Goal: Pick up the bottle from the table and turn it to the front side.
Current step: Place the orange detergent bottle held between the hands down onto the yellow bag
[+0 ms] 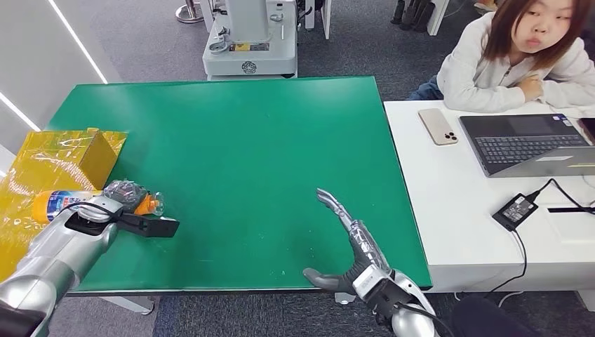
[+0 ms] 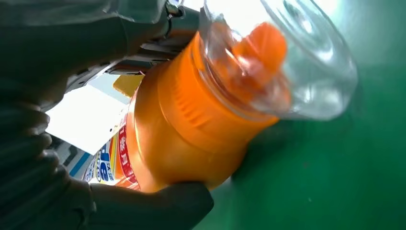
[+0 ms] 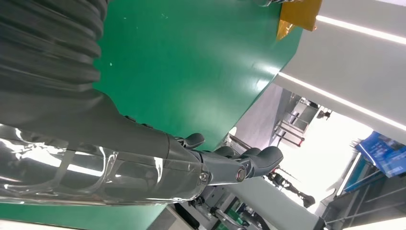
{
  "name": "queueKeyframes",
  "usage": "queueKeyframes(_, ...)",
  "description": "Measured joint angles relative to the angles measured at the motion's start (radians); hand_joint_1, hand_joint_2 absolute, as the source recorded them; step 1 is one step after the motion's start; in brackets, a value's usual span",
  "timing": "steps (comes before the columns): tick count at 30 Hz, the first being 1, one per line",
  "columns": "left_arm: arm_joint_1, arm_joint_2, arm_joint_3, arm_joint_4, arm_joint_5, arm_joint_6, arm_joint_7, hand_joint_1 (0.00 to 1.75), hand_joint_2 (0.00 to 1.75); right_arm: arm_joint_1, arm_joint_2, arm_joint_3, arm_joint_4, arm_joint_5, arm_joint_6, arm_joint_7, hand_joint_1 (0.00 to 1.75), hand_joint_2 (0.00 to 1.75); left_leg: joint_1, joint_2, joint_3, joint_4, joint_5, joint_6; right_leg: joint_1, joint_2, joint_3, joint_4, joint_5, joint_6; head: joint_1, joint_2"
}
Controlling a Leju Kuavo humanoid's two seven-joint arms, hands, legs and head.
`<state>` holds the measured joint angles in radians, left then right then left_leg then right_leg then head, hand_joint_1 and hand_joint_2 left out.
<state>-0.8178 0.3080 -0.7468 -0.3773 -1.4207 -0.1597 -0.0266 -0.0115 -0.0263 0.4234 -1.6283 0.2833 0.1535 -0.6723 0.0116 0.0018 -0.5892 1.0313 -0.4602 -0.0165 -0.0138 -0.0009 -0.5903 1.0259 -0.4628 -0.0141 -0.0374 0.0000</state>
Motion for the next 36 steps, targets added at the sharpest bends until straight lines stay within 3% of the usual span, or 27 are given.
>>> queueKeyframes(1,-0.002,-0.006,0.007,0.01,0.003,-0.005,0.01,0.0,1.75,0.001,0.0,0.003,-0.003,0.004,0.0,0.001,0.0,1.75,0.0,0.0,0.001,0.0,0.0,0.0,0.0,0.0,0.001,0.0,0.0,0.0,0.0,0.0)
queueKeyframes(8,0.006,-0.027,0.034,0.046,-0.001,0.024,0.053,0.0,1.75,0.01,0.0,0.03,-0.022,0.029,-0.006,0.012,0.0,1.75,0.0,0.001,0.003,-0.001,0.001,-0.002,0.0,0.002,0.002,0.0,0.001,-0.001,0.0,0.0)
queueKeyframes(15,0.029,-0.029,0.072,0.049,0.039,0.173,0.041,0.0,1.75,0.022,0.0,0.039,-0.038,0.03,0.001,0.026,0.0,1.75,0.0,0.001,0.004,-0.002,0.002,-0.002,0.0,0.001,0.002,0.001,0.0,-0.001,0.0,0.0)
queueKeyframes(20,0.087,-0.052,0.163,0.048,0.171,0.432,-0.075,0.0,1.75,0.035,0.0,0.041,-0.039,0.027,0.009,0.029,0.0,1.75,0.0,0.0,0.003,-0.002,0.002,-0.003,0.0,0.0,0.002,0.0,0.0,-0.002,0.0,0.0)
queueKeyframes(23,0.142,-0.088,0.229,0.039,0.259,0.607,-0.156,0.0,1.75,0.039,0.0,0.044,-0.041,0.017,0.011,0.04,0.0,1.75,0.0,0.0,0.003,-0.001,0.002,-0.003,0.0,0.0,0.001,0.0,0.001,-0.001,0.0,0.0)
queueKeyframes(25,0.174,-0.119,0.281,0.022,0.351,0.671,-0.234,0.0,1.75,0.038,0.0,0.046,-0.04,0.006,0.009,0.046,0.0,1.75,0.0,0.0,0.002,-0.001,0.002,-0.003,0.0,0.001,0.001,0.0,0.001,-0.001,0.0,0.0)
queueKeyframes(29,0.22,-0.174,0.398,-0.022,0.519,0.707,-0.381,0.0,1.75,0.037,-0.002,0.05,-0.038,-0.012,0.002,0.053,0.0,1.75,0.0,0.0,0.001,0.0,0.002,-0.003,0.0,0.0,0.0,0.0,0.001,-0.001,0.0,0.0)
queueKeyframes(36,0.255,-0.209,0.489,-0.063,0.563,0.698,-0.418,0.0,1.75,0.036,-0.003,0.052,-0.035,-0.016,0.0,0.053,0.0,1.75,0.001,0.0,-0.001,-0.001,0.002,-0.003,0.0,0.001,-0.002,0.0,0.001,-0.001,0.0,0.0)
